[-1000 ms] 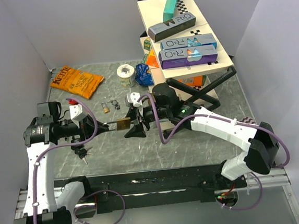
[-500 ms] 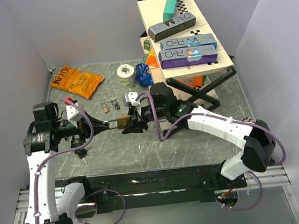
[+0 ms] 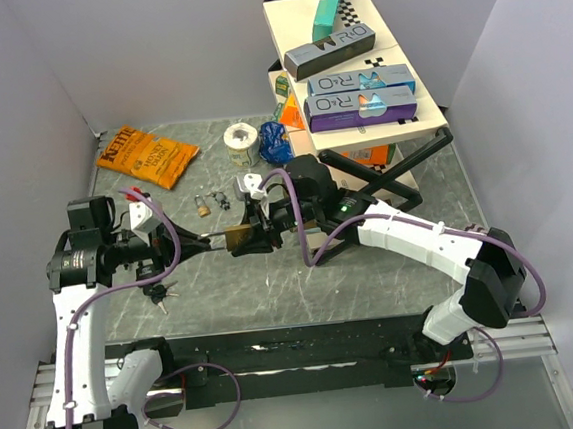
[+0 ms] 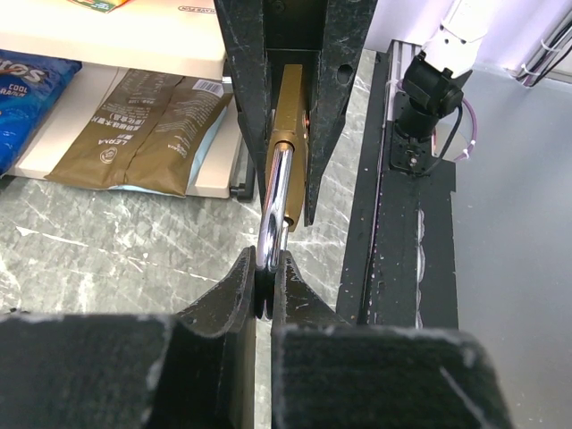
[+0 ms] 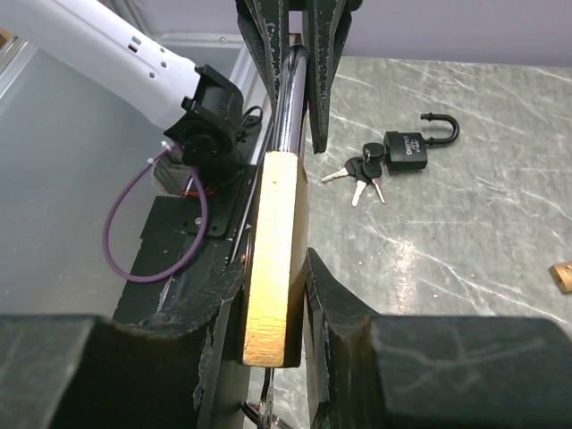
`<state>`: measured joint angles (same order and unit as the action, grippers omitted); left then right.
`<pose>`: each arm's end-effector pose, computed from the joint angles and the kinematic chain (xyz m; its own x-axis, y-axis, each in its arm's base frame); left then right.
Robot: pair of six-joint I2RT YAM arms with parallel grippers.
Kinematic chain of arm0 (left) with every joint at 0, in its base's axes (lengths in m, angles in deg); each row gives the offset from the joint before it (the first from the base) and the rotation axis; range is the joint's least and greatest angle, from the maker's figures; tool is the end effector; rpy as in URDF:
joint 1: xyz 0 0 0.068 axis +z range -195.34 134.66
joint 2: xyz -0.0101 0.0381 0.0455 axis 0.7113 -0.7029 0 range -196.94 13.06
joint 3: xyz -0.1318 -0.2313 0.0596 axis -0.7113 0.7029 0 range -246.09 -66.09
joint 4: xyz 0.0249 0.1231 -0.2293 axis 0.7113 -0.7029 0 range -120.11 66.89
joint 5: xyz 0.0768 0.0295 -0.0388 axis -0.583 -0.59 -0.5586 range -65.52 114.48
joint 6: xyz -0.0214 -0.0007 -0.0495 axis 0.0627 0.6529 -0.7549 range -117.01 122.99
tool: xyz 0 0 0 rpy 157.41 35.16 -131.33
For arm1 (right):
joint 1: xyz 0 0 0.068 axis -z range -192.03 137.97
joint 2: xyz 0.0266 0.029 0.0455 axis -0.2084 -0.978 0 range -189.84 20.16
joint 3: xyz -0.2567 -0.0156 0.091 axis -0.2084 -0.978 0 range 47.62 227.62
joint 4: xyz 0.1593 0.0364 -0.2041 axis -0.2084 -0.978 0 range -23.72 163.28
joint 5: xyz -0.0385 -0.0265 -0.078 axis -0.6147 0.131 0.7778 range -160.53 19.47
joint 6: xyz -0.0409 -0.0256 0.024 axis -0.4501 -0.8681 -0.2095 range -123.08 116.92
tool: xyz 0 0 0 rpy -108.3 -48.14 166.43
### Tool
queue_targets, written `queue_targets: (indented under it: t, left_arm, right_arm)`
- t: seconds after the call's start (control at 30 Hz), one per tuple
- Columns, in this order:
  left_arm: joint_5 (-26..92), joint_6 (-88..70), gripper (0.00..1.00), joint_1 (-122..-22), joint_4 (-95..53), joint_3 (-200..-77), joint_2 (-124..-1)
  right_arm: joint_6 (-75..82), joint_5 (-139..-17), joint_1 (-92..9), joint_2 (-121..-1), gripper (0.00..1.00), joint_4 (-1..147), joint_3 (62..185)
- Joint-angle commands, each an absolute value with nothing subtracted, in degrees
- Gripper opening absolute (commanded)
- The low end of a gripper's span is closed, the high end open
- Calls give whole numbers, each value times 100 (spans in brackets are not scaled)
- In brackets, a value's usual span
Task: Lock with the key
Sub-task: Lock the lock.
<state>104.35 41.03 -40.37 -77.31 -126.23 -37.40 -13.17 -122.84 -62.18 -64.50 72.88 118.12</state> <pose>0.1430 -0.0227 0.3611 -0.1287 0.0974 -0.9869 0.9691 0.2234 -0.1043 0.1964 0.2794 0.3506 0.0095 -0.1556 -0.9878 -0.9735 -0.2271 0.0264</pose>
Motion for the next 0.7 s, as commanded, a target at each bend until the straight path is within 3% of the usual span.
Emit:
queue_targets:
  t: [0.0, 0.47, 0.67]
  left_arm:
    - [10841, 4044, 1, -4121, -7278, -12586, -3652]
    - [10182, 1100, 1, -5070, -3818, -11366, -3063]
    - [9936, 668, 1, -5579, -3471, -11145, -3001]
  right_arm:
    - [-1266, -12844, -6344, -6536, 0, 7706, 12197]
    - [-643, -12968, -6511, -6720, 0, 8470, 12355]
    - [-704, -12739, -6573, -6790, 0, 8769, 12408]
